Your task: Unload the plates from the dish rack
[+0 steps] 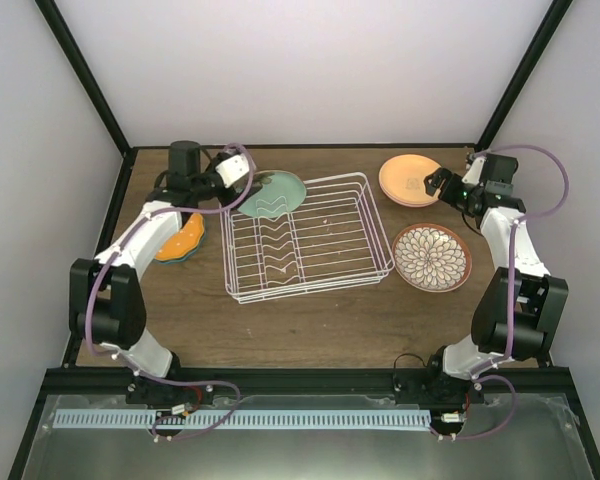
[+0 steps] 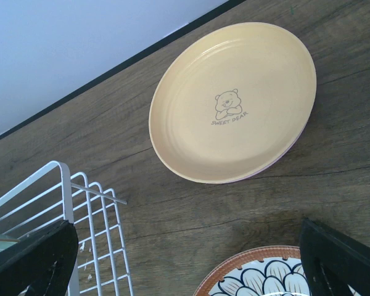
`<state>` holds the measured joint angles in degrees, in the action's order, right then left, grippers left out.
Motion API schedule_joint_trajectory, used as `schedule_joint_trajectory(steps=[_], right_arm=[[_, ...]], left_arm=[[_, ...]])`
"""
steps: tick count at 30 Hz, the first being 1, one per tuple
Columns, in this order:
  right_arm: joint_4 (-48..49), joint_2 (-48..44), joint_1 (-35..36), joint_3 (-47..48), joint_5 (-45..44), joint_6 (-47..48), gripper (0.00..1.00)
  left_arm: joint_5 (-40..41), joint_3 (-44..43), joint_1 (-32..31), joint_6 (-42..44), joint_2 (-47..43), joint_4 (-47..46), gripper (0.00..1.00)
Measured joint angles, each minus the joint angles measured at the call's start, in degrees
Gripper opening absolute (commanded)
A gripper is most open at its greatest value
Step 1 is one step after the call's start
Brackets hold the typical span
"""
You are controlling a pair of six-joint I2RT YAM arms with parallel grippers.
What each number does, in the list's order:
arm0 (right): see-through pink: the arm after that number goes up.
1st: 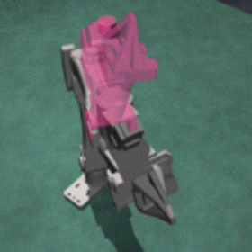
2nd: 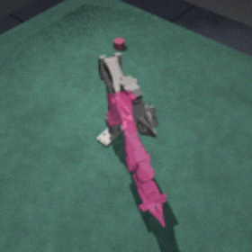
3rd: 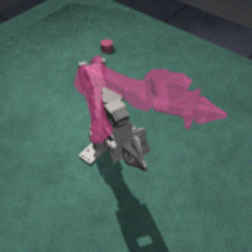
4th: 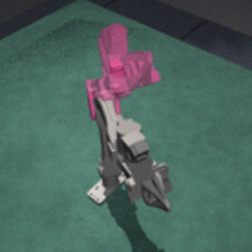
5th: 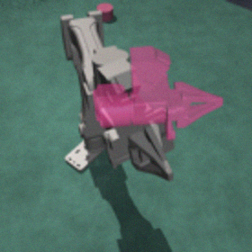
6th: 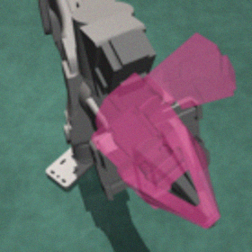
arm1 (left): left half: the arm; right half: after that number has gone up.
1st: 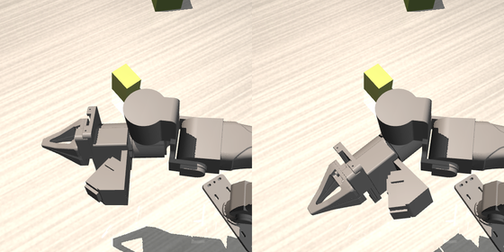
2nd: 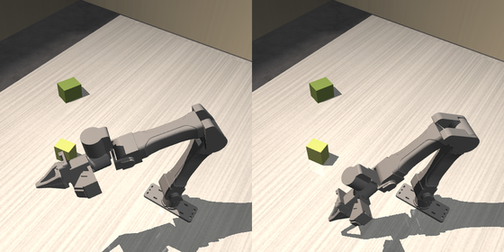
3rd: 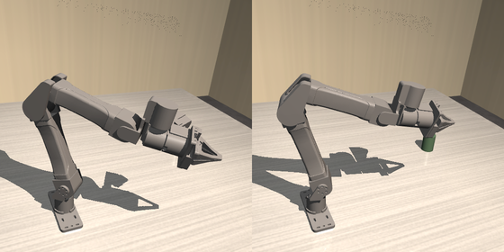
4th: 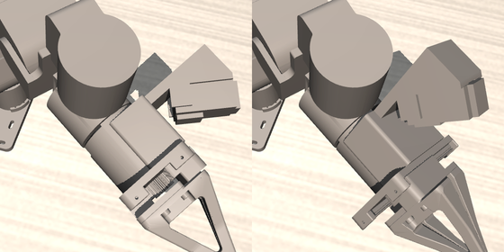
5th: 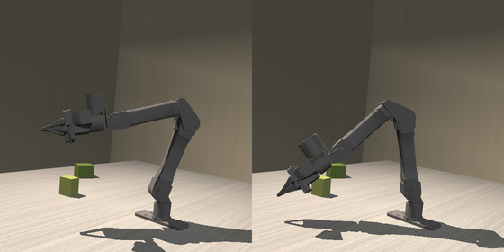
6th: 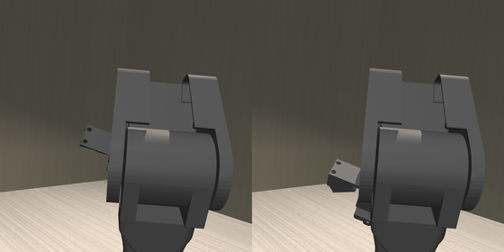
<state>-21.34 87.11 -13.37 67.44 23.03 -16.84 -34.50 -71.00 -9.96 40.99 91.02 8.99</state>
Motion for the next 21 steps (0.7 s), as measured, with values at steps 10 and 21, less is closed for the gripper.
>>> schedule_joint_trajectory(steps=[10, 21], right_arm=[[-0.2, -2.1, 0.0, -1.1, 0.1, 1.4, 1.0], [-0.2, -2.6, 0.0, -1.4, 0.5, 1.9, 1.0]], left_arm=[[4.0, -0.9, -2.4, 3.7, 7.1, -3.2, 0.67], [5.3, -2.1, -3.1, 4.2, 9.0, -4.7, 0.57]])
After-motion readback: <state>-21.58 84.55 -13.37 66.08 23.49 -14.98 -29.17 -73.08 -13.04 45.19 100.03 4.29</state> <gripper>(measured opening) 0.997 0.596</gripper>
